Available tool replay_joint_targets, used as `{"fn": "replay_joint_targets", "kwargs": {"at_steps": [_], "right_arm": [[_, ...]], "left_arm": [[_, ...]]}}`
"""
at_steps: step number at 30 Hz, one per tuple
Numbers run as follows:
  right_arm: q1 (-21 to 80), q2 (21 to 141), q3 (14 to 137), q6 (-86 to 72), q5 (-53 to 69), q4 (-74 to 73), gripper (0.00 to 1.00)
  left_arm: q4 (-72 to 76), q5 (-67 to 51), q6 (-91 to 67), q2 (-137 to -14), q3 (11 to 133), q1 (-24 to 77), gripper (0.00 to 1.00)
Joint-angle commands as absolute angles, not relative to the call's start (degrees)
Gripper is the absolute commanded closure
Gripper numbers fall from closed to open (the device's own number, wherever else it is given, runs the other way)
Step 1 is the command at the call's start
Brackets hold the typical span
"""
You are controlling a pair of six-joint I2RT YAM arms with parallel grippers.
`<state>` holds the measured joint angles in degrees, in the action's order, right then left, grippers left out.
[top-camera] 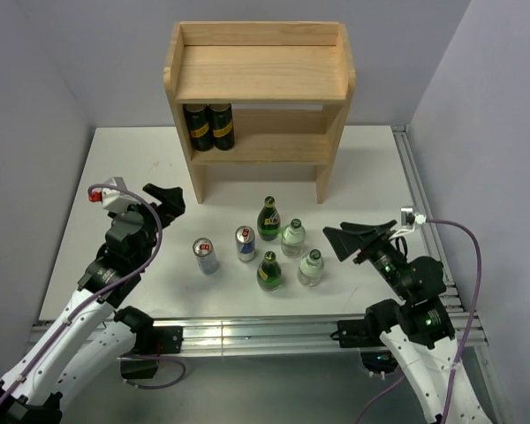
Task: Place and organize the beverage onto the shelf
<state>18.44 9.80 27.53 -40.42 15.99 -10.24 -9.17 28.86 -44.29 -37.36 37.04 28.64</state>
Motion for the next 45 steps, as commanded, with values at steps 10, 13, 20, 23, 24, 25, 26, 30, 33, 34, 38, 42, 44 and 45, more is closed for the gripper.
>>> {"fn": "replay_joint_targets", "kwargs": {"at_steps": [10,13,20,23,24,25,26,30,33,34,38,42,44,45], "right_arm": [[18.6,-12.0,18.5,-56.2,18.5,-37.2,0.00],[18.1,-10.7,21.8,-53.4,12.8,-45.2,0.00],[14.2,-9.6,21.5,-46.7,18.6,-46.7,0.00],[13.6,-9.3,19.4,-44.4,23.4,-44.1,0.00],[13.6,-7.5,18.4,-43.9,24.7,-43.3,0.00],[13.6,-6.1,17.4,-43.3,26.8,-40.6,0.00],[13.6,-4.4,15.3,-41.9,30.0,-39.2,0.00],[13.8,7.0,13.9,-37.3,33.1,-33.7,0.00],[14.7,12.0,14.1,-36.7,32.9,-30.6,0.00],[15.2,12.8,14.1,-37.4,32.4,-29.5,0.00],[18.8,16.4,13.4,-39.6,28.7,-24.4,0.00],[24.3,22.6,11.7,-41.1,23.1,-15.1,0.00],[28.6,26.6,10.4,-41.3,17.9,-10.7,0.00],[30.0,27.8,9.9,-41.6,16.0,-9.4,0.00]], "left_arm": [[-9.0,38.5,-45.2,-37.0,31.6,30.7,0.05],[-8.3,38.9,-45.9,-36.8,30.6,30.8,0.06],[-8.1,40.6,-47.2,-35.4,29.1,31.3,0.08],[-8.0,41.1,-47.5,-35.0,28.4,31.4,0.09],[-8.2,41.3,-47.8,-34.9,28.3,31.4,0.09],[-8.2,41.4,-48.2,-34.8,28.1,31.4,0.09],[-8.1,41.6,-48.3,-34.7,28.0,31.6,0.09],[-7.3,41.8,-49.2,-34.9,26.9,31.6,0.10],[-6.7,42.1,-49.4,-35.2,26.4,31.6,0.10],[-6.8,42.4,-49.6,-35.7,26.3,31.6,0.10],[-6.3,42.8,-49.7,-36.2,26.0,31.8,0.10],[-5.8,43.1,-50.4,-36.2,25.0,31.7,0.10],[-5.4,43.2,-50.7,-36.3,24.5,31.8,0.10],[-5.5,43.2,-50.7,-36.3,24.3,31.9,0.10]]}}
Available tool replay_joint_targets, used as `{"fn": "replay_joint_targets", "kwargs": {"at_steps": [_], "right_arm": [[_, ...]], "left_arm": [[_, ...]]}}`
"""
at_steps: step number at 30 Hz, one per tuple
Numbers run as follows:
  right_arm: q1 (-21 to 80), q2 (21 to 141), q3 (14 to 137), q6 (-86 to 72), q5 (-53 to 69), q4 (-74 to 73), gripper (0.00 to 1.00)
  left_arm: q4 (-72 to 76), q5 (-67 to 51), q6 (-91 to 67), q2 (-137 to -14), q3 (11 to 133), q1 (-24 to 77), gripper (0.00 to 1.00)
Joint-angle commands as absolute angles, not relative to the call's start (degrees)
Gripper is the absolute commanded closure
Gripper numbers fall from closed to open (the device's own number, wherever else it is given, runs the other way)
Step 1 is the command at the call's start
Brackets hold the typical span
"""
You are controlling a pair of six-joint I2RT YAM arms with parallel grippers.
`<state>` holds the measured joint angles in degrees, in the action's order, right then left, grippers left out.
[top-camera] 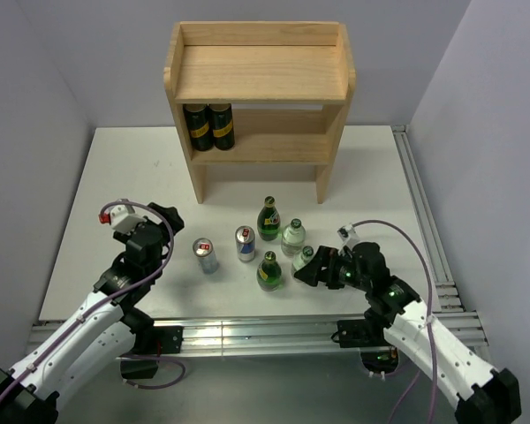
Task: Place and organize the beverage onto the shelf
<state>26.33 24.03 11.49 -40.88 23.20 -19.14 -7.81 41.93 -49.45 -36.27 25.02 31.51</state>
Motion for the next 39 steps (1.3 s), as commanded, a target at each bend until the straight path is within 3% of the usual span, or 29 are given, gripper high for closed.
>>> {"fn": "replay_joint_targets", "kwargs": {"at_steps": [1,18,28,39], "right_arm": [[32.1,28.7,9.2,-42.4,13.4,-7.9,0.00],[44.8,24.0,6.4,-44.7,-15.8,-0.2,0.00],[63.4,50.0,12.3,-49.5,-41.6,8.1,0.00],[65.3,61.0,12.5,-46.8,-54.7,17.4,0.00]], "left_arm": [[-5.5,43.4,-50.8,-36.3,24.3,31.8,0.10],[-3.2,43.1,-52.0,-38.1,22.6,31.9,0.11],[-4.9,46.0,-56.9,-38.3,21.4,32.0,0.11],[-2.1,52.2,-58.4,-38.1,16.8,32.4,0.09]]}}
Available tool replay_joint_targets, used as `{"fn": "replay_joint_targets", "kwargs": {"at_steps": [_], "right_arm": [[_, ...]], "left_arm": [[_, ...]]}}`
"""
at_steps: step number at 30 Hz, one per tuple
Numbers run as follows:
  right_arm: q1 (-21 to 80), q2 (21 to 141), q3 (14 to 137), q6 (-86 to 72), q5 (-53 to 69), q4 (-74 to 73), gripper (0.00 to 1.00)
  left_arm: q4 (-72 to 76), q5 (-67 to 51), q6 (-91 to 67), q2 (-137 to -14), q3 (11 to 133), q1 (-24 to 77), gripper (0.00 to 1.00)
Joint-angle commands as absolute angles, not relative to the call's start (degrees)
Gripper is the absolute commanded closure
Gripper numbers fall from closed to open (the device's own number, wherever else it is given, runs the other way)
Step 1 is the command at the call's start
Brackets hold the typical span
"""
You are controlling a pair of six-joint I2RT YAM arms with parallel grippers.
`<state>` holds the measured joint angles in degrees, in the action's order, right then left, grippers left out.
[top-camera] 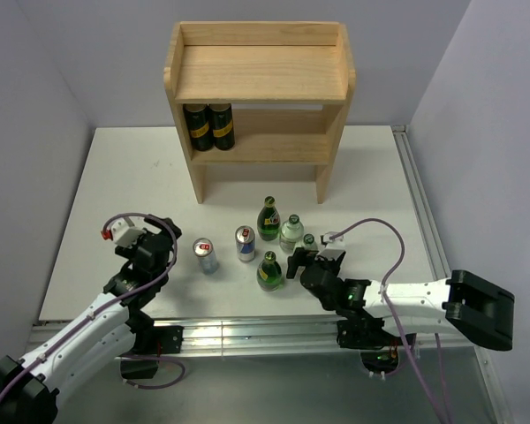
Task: Place and organize the beverage onto the shelf
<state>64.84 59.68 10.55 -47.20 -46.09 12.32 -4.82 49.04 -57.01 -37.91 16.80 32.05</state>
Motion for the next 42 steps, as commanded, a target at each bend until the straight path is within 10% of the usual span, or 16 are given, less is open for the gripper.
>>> {"fn": "replay_joint_targets", "kwargs": {"at_steps": [1,12,19,22,25,26,36,42], "right_arm": [[65.3,61.4,12.3,-46.6,-55.9,19.2,0.00],[65.4,71.4,9.8,-37.4,-59.9,39.9,0.02],[65.3,79.7,11.7,-37.5,-60.7,43.7,0.25],[65.4,82.2,12.0,-37.4,-60.2,44.8,0.41],[65.3,81.0,13.7,-37.7,-58.4,40.3,0.97],[65.7,78.6,14.5,-39.0,-58.5,37.1,1.00],[78.7,63.1,36.1,-59.1,-75.1,-19.2,1.00],[79.5,57.5,45.3,-32.6,-76.1,-8.9,1.00]], "left_arm": [[-2.0,52.4,-58.5,-38.3,16.8,32.4,0.09],[-1.8,54.3,-59.6,-38.6,16.3,32.7,0.09],[-1.9,54.5,-59.7,-38.8,16.3,33.0,0.09],[-2.3,54.7,-59.8,-38.6,16.3,33.0,0.09],[-2.5,54.4,-59.5,-38.2,16.5,33.1,0.09],[-2.6,54.4,-59.4,-38.1,16.6,33.0,0.09],[-1.0,50.6,-55.9,-36.5,16.4,33.1,0.09],[-0.5,49.0,-54.1,-35.8,17.0,33.0,0.10]]}}
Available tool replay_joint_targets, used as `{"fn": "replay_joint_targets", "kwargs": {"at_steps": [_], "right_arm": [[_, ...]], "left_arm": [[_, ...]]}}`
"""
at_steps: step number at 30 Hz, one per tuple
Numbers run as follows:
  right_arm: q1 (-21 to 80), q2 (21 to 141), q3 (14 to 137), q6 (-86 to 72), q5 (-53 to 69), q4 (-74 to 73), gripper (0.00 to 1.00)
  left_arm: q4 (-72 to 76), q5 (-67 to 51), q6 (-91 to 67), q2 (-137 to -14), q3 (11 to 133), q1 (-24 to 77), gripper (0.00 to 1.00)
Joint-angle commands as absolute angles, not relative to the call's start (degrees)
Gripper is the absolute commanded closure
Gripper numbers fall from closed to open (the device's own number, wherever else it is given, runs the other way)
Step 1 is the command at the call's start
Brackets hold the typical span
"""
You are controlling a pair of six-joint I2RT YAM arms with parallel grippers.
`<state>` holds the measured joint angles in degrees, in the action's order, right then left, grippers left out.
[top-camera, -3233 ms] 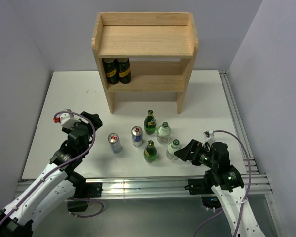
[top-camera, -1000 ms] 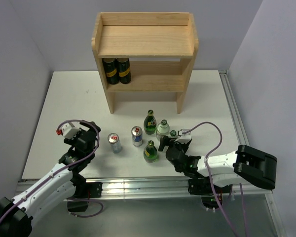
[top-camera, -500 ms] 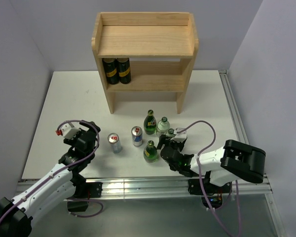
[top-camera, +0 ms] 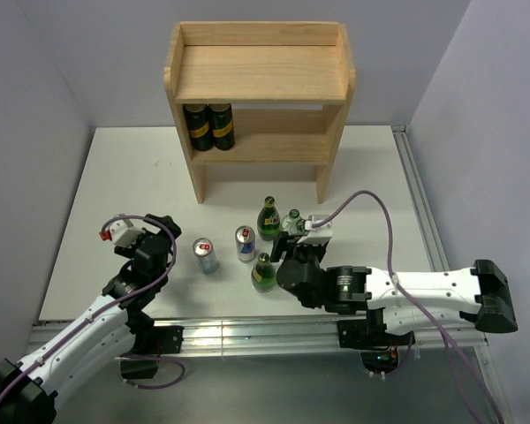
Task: Place and organize the beverage onto the shelf
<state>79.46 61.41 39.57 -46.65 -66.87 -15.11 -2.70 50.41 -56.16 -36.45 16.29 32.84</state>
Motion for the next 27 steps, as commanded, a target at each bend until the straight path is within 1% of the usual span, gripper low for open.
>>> {"fn": "replay_joint_targets", "kwargs": {"at_steps": [1,2,3,5,7,8,9,11,12,13,14,16,17,19,20,23,27], "right_arm": [[78.9,56.3,45.9,-27.9,-75.3,-5.4,1.00],[78.5,55.8,46.4,-23.3,-74.4,-1.8,1.00],[77.9,55.5,47.6,-15.4,-73.1,4.5,1.00],[74.8,55.1,49.9,-9.7,-68.2,8.0,1.00],[71.6,55.9,55.7,-5.5,-64.8,7.9,1.00],[68.0,56.2,58.0,-4.9,-60.1,7.1,1.00],[66.1,56.9,62.6,-2.8,-58.3,6.5,1.00],[61.4,59.3,67.6,0.0,-54.1,6.9,1.00],[60.0,61.8,73.4,3.5,-52.7,6.3,1.00],[58.7,63.3,76.7,4.6,-51.3,5.8,1.00],[55.9,64.9,84.0,5.5,-48.5,3.3,1.00],[52.8,70.2,91.9,6.0,-45.4,0.4,1.00],[50.5,72.1,98.2,7.6,-45.0,-1.1,1.00],[49.0,76.4,103.9,9.7,-45.6,-1.8,1.00],[48.3,77.9,109.8,10.0,-45.4,-4.1,1.00],[45.3,84.5,118.5,9.2,-44.2,-7.5,1.00],[41.8,88.7,124.1,9.3,-43.5,-8.3,1.00]], "left_arm": [[-0.5,49.0,-54.1,-35.9,17.1,33.0,0.10],[-0.5,48.9,-54.0,-36.2,17.3,33.1,0.10],[-0.6,48.8,-53.8,-36.3,17.7,33.1,0.10],[-0.5,48.7,-53.8,-37.0,18.2,33.0,0.10],[-0.5,48.4,-53.7,-37.6,18.3,33.0,0.10],[-0.5,48.1,-53.4,-37.7,18.3,33.1,0.10],[-0.5,48.0,-53.4,-37.8,18.3,33.1,0.10],[0.3,48.0,-53.0,-38.2,18.0,33.1,0.10],[1.0,47.8,-53.0,-38.6,18.0,33.0,0.10],[1.3,47.8,-53.2,-38.8,17.9,33.1,0.10],[1.6,47.9,-53.2,-39.1,17.8,33.1,0.09],[2.0,47.7,-53.2,-40.2,18.0,33.0,0.09],[1.8,47.8,-53.2,-41.0,18.2,33.1,0.10],[1.3,47.8,-53.3,-41.7,18.7,33.1,0.10],[1.0,47.9,-53.6,-42.0,18.8,33.1,0.10],[0.3,47.8,-54.1,-41.7,18.4,33.1,0.10],[1.0,45.8,-54.0,-39.1,17.4,33.1,0.10]]}}
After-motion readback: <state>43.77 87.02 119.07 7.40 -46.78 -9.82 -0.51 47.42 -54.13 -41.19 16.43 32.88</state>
